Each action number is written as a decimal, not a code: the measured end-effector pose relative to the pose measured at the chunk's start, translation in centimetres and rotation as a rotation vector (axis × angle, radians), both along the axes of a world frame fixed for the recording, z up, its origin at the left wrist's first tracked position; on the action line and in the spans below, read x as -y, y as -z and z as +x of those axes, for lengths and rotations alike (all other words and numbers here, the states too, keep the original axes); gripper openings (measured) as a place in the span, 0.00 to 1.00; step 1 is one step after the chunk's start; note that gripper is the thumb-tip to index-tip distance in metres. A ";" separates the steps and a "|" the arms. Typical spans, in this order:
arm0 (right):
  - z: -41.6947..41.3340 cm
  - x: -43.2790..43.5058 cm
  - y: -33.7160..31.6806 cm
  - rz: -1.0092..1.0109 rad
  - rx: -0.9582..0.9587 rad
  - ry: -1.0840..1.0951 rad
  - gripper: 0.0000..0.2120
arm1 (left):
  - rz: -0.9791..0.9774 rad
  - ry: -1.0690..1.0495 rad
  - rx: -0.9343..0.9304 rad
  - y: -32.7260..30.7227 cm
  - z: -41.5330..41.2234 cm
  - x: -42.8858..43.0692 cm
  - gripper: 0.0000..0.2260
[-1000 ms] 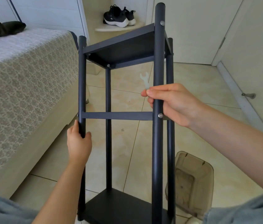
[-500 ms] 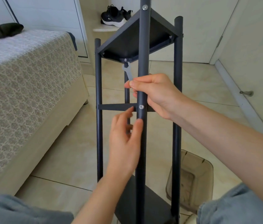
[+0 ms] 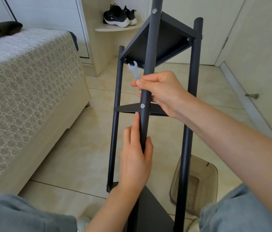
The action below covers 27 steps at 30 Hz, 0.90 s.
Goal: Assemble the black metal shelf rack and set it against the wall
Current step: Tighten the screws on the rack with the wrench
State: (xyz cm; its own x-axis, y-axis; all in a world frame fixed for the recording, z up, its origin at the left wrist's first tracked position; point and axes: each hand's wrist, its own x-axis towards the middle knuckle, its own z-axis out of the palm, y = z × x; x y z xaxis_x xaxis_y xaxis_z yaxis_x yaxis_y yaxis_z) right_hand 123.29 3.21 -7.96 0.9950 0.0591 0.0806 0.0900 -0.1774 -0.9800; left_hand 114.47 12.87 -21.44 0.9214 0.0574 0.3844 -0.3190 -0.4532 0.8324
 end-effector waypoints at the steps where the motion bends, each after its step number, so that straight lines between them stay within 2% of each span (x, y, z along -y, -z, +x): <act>1: 0.0 0.0 0.0 -0.027 0.007 0.004 0.13 | 0.002 -0.014 0.008 0.2 0.1 -0.2 0.31; 8: 0.2 -0.5 0.2 -0.113 0.042 -0.015 0.12 | 0.023 -0.054 0.082 1.6 0.6 -1.2 0.32; 16: 0.8 -0.9 0.3 -0.127 0.015 -0.053 0.19 | 0.049 -0.088 0.171 2.2 1.2 -1.7 0.32; 21: 0.8 -0.5 0.2 -0.159 -0.026 -0.073 0.08 | 0.041 -0.107 0.191 2.3 1.5 -1.9 0.31; 27: -0.1 1.1 0.6 -0.267 0.011 0.030 0.05 | 0.043 -0.116 0.219 2.1 1.9 -2.0 0.30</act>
